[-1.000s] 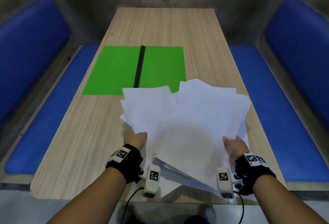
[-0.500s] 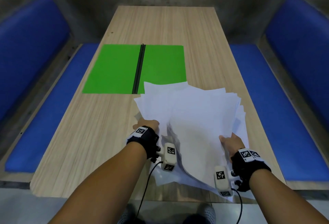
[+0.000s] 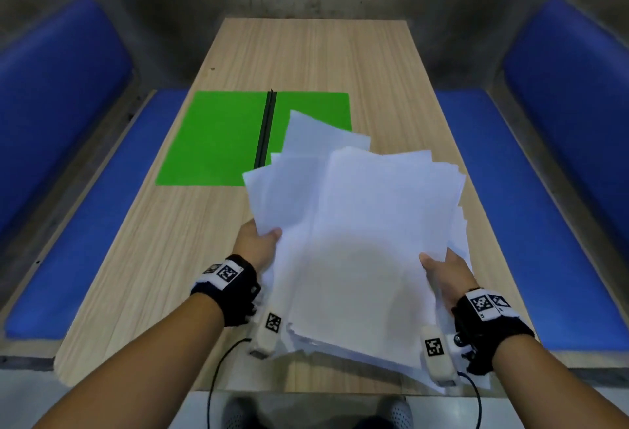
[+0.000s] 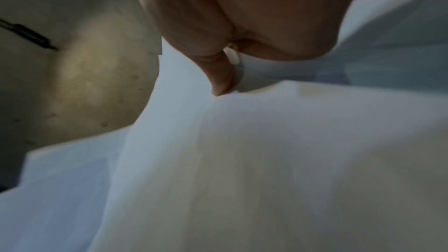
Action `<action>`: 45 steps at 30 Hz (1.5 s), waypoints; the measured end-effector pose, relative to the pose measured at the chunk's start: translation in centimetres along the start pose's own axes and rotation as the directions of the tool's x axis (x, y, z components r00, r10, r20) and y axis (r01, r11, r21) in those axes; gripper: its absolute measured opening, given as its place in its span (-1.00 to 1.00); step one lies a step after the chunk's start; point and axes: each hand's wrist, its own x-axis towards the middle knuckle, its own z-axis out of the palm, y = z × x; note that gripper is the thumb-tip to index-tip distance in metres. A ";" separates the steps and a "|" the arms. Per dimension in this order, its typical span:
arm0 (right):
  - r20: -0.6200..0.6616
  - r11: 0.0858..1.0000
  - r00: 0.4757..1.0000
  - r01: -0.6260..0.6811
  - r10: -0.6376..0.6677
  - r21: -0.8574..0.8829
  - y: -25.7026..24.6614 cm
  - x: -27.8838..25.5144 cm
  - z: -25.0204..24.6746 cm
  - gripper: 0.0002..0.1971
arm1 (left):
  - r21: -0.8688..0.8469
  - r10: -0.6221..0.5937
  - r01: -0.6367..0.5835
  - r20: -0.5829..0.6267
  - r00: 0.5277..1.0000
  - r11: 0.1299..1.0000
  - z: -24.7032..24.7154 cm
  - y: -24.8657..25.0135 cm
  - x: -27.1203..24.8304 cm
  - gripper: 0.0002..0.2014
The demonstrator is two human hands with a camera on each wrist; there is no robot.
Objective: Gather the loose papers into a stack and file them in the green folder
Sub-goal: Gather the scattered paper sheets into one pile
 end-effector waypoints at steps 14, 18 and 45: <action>0.061 0.881 0.934 0.309 -0.352 0.358 -9.0 -3.9 3.3 -0.71 | -0.270 0.366 -0.319 0.146 0.919 0.908 -5.8 8.7 -2.7 -0.67; 0.040 0.796 0.898 0.366 -0.437 0.483 -11.6 -5.3 4.2 -0.74 | -0.319 0.397 -0.314 0.242 0.885 0.894 -6.1 9.5 -3.8 -0.78; -0.132 0.558 0.598 0.791 -0.790 0.250 -11.6 -11.1 6.1 -0.41 | -0.214 0.503 -0.471 0.129 0.855 0.856 -4.4 8.6 -8.4 -0.47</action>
